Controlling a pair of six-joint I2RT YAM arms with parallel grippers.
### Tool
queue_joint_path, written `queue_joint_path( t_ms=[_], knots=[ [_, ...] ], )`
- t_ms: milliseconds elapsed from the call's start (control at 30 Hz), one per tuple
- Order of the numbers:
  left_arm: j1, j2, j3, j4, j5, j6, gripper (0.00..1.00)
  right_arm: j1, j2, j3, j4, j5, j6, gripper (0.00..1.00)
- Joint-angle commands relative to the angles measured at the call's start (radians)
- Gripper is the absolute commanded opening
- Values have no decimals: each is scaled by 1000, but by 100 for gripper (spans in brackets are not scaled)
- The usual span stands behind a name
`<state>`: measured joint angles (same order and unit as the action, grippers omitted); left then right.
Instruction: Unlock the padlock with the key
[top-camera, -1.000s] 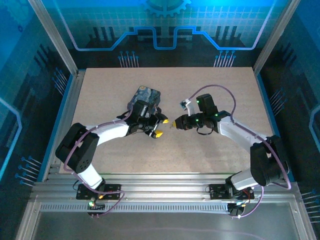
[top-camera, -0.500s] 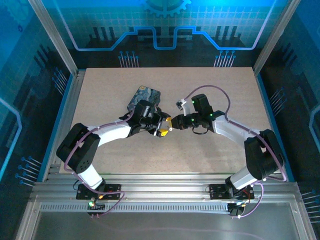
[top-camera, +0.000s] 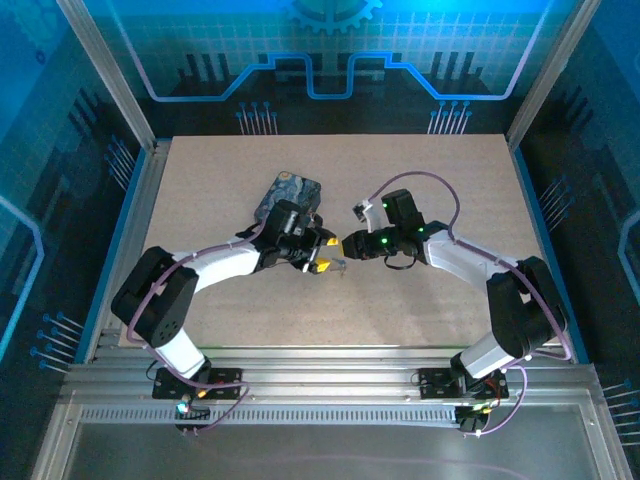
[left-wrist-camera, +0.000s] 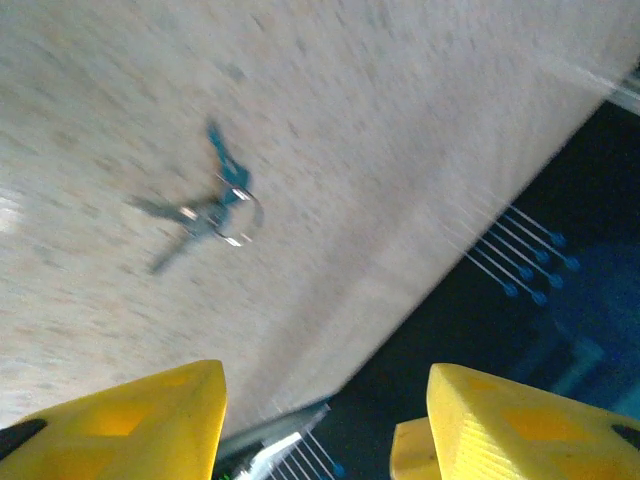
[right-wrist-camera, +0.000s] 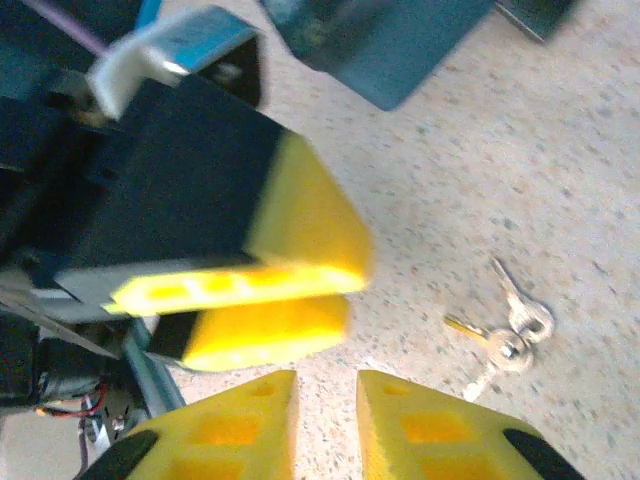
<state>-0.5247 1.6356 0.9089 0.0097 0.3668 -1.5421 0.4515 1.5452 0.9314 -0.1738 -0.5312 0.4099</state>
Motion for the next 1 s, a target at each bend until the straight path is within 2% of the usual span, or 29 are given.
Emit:
queue_joint_path(
  t_ms=[0,167,333,600,867,967],
  knots=[
    [46,-90,16,-199,-103,160,57,5,37,13,-108,123,2,31],
    [79,-160,16,-314,-172,264,58,56,134,59,-166,223,2,47],
    [81,-192,33,-368,-205,314,58,128,265,194,-269,345,3,49],
    [94,-217,26,-381,-202,341,59,164,377,297,-390,473,15,41],
    [120,-246,23,-391,-197,365,59,174,423,264,-383,486,75,35],
    [124,-253,29,-402,-199,380,59,174,438,253,-359,483,93,28]
  ],
)
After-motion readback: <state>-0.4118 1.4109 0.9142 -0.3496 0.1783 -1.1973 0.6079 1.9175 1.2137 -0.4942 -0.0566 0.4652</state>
